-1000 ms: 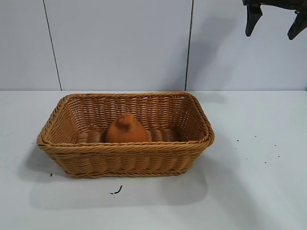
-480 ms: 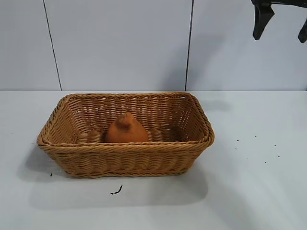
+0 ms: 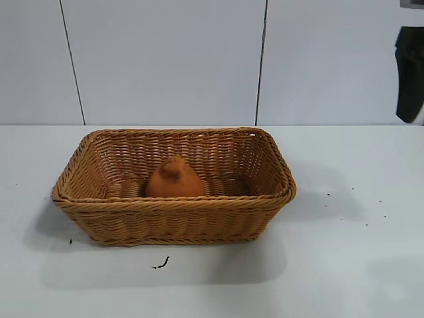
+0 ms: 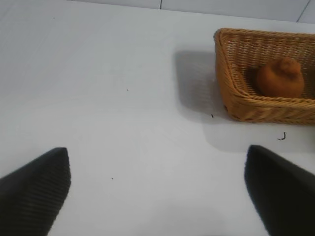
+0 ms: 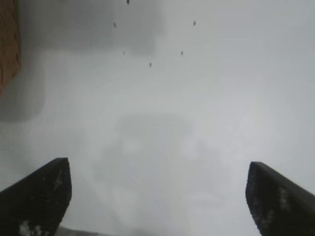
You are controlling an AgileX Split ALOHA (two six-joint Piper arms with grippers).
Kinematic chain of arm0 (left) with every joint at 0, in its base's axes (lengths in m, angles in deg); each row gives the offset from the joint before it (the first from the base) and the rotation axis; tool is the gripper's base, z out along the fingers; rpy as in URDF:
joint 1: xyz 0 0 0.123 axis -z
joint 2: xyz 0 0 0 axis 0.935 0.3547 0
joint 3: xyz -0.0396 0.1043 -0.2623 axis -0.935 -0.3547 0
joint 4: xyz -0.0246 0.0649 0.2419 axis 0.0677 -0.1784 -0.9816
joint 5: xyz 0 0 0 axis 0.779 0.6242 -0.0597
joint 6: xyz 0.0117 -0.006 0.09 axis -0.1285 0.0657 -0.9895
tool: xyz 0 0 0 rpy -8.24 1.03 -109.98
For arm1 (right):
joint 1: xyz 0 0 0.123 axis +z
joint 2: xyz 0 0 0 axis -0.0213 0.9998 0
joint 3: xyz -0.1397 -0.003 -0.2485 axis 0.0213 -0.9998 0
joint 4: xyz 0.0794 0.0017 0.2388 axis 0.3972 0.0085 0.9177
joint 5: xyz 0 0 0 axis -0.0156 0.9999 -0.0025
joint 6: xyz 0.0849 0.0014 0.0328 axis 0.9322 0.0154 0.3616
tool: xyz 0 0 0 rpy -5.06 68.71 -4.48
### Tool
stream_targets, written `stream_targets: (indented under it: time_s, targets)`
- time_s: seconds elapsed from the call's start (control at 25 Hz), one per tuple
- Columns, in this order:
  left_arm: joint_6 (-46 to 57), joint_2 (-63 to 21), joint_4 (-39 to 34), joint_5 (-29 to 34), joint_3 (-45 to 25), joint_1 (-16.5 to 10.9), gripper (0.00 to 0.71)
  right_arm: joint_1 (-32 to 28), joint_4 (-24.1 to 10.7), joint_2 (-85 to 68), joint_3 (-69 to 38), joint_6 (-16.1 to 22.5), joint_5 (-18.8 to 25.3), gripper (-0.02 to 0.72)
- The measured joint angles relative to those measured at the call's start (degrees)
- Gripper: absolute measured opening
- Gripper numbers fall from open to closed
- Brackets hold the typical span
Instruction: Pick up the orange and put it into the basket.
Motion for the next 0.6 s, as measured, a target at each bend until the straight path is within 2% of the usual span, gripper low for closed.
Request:
stream_targets:
  time_s: [0.28,0.6]
  targets:
    - [0.0,0.0,0.0,0.0,0.0,0.0,0.692,0.0,0.0,-17.8,-19.5,-0.9,-0.5,0.696]
    - [0.0,0.0,0.0,0.0,0.0,0.0,0.692,0.0,0.0,-40.4,-35.4,-1.6,-10.3,0.696]
